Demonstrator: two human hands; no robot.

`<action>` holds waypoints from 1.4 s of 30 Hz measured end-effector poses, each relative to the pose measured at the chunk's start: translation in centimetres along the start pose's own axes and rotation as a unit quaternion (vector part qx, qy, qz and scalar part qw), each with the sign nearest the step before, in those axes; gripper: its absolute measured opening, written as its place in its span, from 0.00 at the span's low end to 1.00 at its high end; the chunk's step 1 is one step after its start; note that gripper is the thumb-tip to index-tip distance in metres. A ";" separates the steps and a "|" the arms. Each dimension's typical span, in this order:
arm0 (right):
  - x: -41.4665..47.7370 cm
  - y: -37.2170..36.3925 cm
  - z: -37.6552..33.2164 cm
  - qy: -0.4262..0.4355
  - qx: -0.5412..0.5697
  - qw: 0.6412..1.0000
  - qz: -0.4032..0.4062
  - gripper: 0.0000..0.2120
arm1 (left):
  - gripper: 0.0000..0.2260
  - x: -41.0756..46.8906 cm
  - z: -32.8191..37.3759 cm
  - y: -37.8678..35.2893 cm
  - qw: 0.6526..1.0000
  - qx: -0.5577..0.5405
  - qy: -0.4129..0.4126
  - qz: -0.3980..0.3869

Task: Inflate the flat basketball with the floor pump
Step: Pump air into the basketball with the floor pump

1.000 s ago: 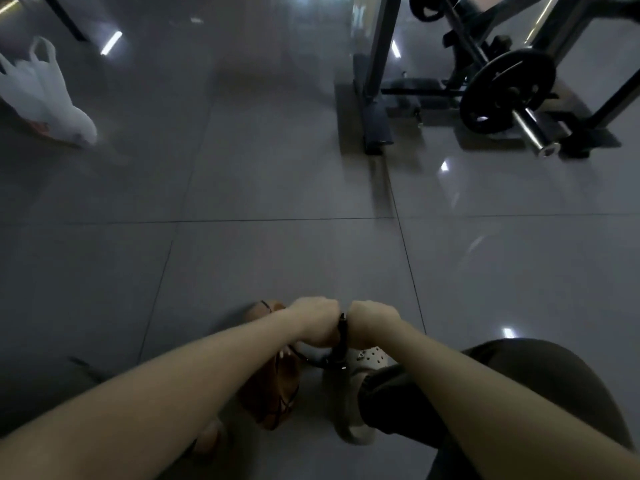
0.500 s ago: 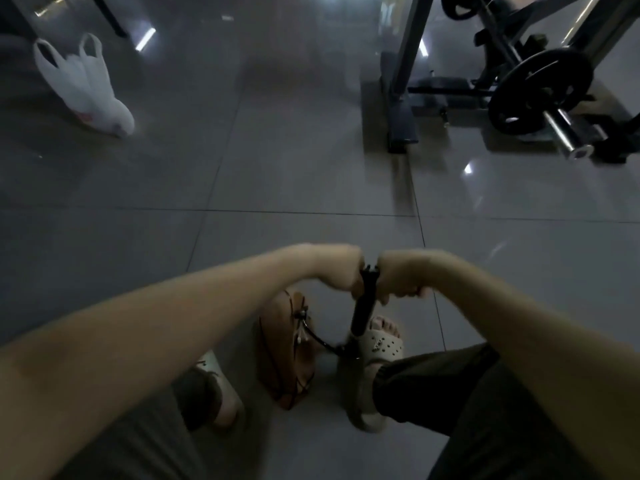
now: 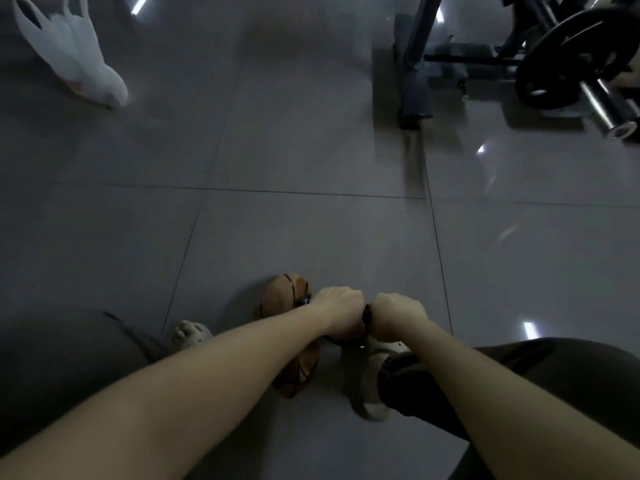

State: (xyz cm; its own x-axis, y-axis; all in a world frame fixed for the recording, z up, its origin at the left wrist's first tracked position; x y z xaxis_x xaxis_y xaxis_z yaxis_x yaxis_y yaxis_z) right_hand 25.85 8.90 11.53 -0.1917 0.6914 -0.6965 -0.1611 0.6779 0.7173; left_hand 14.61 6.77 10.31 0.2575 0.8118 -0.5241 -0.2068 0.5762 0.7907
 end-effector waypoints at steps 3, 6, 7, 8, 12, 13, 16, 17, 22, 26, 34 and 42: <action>-0.5 -0.2 -1.0 0.000 -0.017 1.000 -0.026 0.06 | 0.09 -0.7 -0.3 -0.2 0.999 0.008 0.015 -0.045; -2.7 3.1 -1.8 0.045 -0.037 0.993 -0.101 0.12 | 0.07 -2.0 -0.4 3.0 0.992 -0.020 0.012 -0.126; -3.3 5.7 -1.8 0.065 -0.024 0.992 -0.104 0.13 | 0.08 -2.3 -0.6 5.4 0.992 -0.044 0.008 -0.120; -4.0 8.7 -1.6 0.078 -0.010 0.992 -0.094 0.13 | 0.08 -2.5 -0.6 8.2 0.993 -0.065 0.003 -0.103; -5.9 15.6 -0.6 0.071 0.026 0.995 -0.059 0.04 | 0.05 -3.8 0.5 15.7 0.995 -0.089 0.006 -0.054; -5.7 14.9 -0.6 0.065 0.019 0.996 -0.057 0.03 | 0.05 -3.8 0.7 15.3 0.994 -0.089 0.007 -0.059; -3.6 8.8 -0.9 0.050 -0.023 0.996 -0.073 0.04 | 0.08 -2.8 0.5 9.3 0.994 -0.066 0.001 -0.082; -2.6 6.5 -0.8 0.050 -0.042 0.996 -0.069 0.05 | 0.10 -2.5 0.4 7.1 0.996 -0.053 0.006 -0.070; -0.3 0.1 0.1 0.019 -0.035 0.999 -0.004 0.05 | 0.10 -1.4 1.0 0.4 0.999 -0.023 0.026 0.008; -0.4 -0.1 -0.1 0.012 -0.028 1.000 0.006 0.05 | 0.13 -1.1 0.9 -0.5 0.998 -0.024 0.043 0.028; -5.4 12.8 -0.1 0.064 0.043 0.995 -0.065 0.04 | 0.07 -3.1 0.9 12.5 0.998 -0.042 -0.003 -0.043; -3.8 5.7 -1.6 0.057 -0.032 0.998 -0.022 0.09 | 0.06 -3.8 0.9 7.8 0.996 -0.027 0.015 -0.082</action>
State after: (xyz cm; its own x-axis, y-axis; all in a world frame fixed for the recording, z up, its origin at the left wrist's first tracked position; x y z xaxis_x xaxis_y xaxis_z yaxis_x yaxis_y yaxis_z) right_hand 24.09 9.69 18.28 -0.2906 0.6265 -0.7232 -0.2316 0.6873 0.6884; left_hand 12.90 8.08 18.72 0.2645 0.7076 -0.6552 -0.2154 0.7056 0.6751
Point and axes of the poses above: each hand's wrist, its own x-axis towards the middle knuckle, its own y-axis out of the back of the hand, z = x × y, the point moved 2 cm from there along x, towards the middle knuckle, and after that the axes turned 4 degrees about z, right-handed, at the moved point
